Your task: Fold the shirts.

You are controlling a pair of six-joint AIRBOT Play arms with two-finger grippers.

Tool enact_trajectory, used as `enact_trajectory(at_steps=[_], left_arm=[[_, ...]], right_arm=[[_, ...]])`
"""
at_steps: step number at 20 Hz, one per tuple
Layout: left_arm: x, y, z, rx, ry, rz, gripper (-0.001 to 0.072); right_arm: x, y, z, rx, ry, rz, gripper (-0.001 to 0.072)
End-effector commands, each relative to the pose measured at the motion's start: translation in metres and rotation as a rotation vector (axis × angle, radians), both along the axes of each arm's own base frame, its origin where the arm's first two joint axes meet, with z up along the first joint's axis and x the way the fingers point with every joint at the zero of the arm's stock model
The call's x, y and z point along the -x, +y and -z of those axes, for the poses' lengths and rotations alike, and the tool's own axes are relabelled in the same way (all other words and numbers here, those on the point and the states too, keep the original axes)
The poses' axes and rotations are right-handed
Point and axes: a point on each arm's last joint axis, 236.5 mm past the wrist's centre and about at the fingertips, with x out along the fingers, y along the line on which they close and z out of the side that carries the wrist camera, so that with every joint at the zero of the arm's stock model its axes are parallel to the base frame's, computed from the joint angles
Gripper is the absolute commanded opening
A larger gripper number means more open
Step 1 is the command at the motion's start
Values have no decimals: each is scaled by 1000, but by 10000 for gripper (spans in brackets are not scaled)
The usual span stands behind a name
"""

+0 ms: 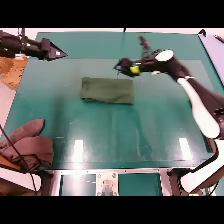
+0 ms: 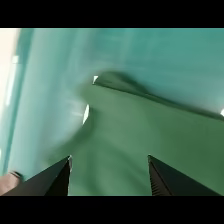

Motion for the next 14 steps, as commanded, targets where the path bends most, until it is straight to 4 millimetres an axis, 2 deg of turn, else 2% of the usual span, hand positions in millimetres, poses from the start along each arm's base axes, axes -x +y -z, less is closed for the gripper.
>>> enact_trajectory(at_steps=[1,3,4,6,9,10,12,13,14], left_arm=[[1,0,0,-3,-2,3,28],[0,0,0,-3,-4,1,28],[-1,1,0,-5,-5,-2,28],[-2,1,0,-5,-8,-7,28],[-4,6,7,-41,-5,-19,27],[-8,15,17,-94,1,-45,27],[-16,45,45,-241,54,-139,27],[-17,60,57,-309,79,-176,27],[-17,75,68,-377,102,-207,27]], right_arm=[[22,-90,37,18,203,70,540],[42,-101,80,20,310,104,540],[52,-97,99,24,347,105,540],[63,-75,126,-3,393,80,540],[58,-29,135,-111,392,57,540],[54,-19,135,-133,380,61,540],[43,-4,126,-159,346,71,531],[36,0,117,-172,326,71,362],[30,4,105,-183,299,59,137]])
